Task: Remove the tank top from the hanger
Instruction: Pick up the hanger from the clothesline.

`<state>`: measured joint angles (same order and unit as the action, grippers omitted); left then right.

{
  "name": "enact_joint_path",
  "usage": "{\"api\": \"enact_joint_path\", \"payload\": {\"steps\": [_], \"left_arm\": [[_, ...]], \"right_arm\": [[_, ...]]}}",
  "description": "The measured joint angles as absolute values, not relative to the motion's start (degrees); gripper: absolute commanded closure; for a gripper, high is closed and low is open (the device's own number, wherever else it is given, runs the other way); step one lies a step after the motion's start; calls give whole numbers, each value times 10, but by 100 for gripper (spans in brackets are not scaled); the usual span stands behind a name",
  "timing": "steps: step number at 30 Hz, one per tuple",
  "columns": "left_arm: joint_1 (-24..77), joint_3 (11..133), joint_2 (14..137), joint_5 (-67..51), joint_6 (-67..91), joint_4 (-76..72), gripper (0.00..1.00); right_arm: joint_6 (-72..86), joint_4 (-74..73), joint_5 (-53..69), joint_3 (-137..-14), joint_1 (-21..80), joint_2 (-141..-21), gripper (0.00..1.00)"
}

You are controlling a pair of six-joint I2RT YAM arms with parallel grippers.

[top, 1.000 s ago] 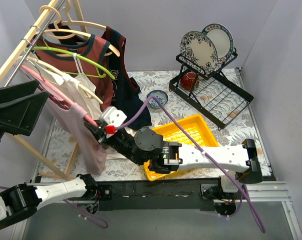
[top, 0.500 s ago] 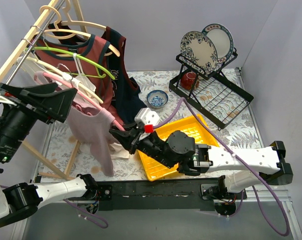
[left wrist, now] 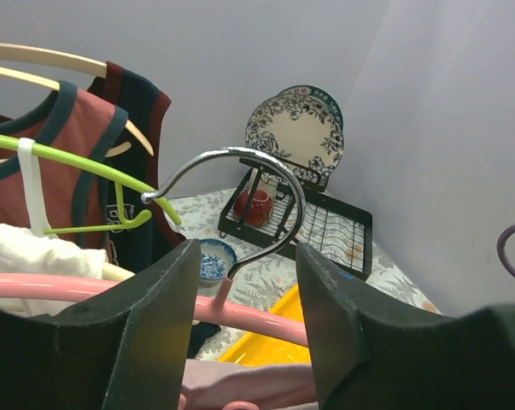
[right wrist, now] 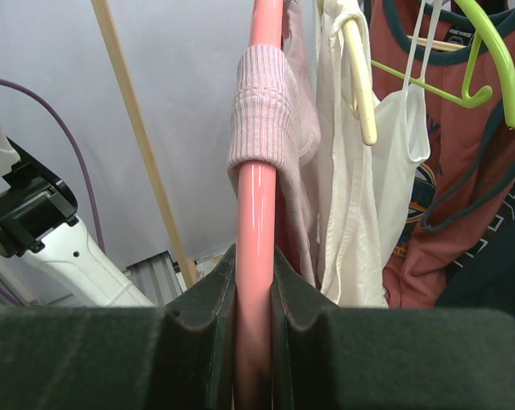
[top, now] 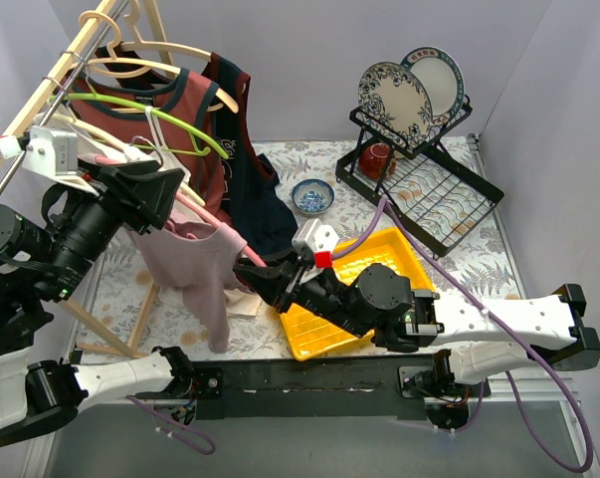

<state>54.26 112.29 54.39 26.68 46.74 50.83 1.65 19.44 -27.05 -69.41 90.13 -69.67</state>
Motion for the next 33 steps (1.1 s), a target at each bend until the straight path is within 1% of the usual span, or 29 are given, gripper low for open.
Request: {"api": "enact_joint_path", "payload": {"steps": [2,4,5,7,8,11,12,14,15,17,18,19,20,23,26,27,30,32,33], "left_arm": [[543,1112,544,264,465,505,55],[542,1101,544,264,465,501,61],[543,1097,544,264,465,500,71],[543,1091,544,265,465,500,86],[542,1089,544,271,461,500,100],[541,1089,543,273,440,511,100],[542,1089,543,270,432,514,100],[543,1091,547,268,428,519,100],[542,1094,550,267,428,521,100],[543,1109,561,267,426,536,100],[542,1116,568,272,427,543,100],[542,1124,575,275,429,550,100],[543,1133,583,278,432,554,100],[543,1142,596,286,442,550,100],[543,1142,601,295,449,548,100],[543,1142,602,297,449,548,100],[543,1142,603,306,450,548,100],[542,1144,605,313,450,549,100],[542,1147,606,317,450,549,100]], "right_arm": [[17,195,-270,-692,901,-693,99],[19,194,-270,-687,901,-687,99],[19,192,-271,-684,901,-686,99],[20,187,-272,-684,901,-685,99],[22,185,-272,-683,901,-683,99],[28,179,-272,-680,901,-673,99],[29,172,-271,-680,901,-669,92],[37,159,-270,-679,901,-663,65],[42,156,-271,-678,901,-660,46],[56,151,-273,-677,901,-652,35],[59,149,-274,-677,901,-645,17],[68,142,-278,-677,901,-631,9],[80,136,-282,-677,901,-619,5],[104,111,-298,-676,901,-582,5],[129,81,-309,-676,901,-548,9],[136,73,-309,-676,901,-540,12],[153,44,-309,-685,901,-532,14],[163,26,-309,-701,901,-541,14],[166,20,-310,-707,901,-545,13]]}}
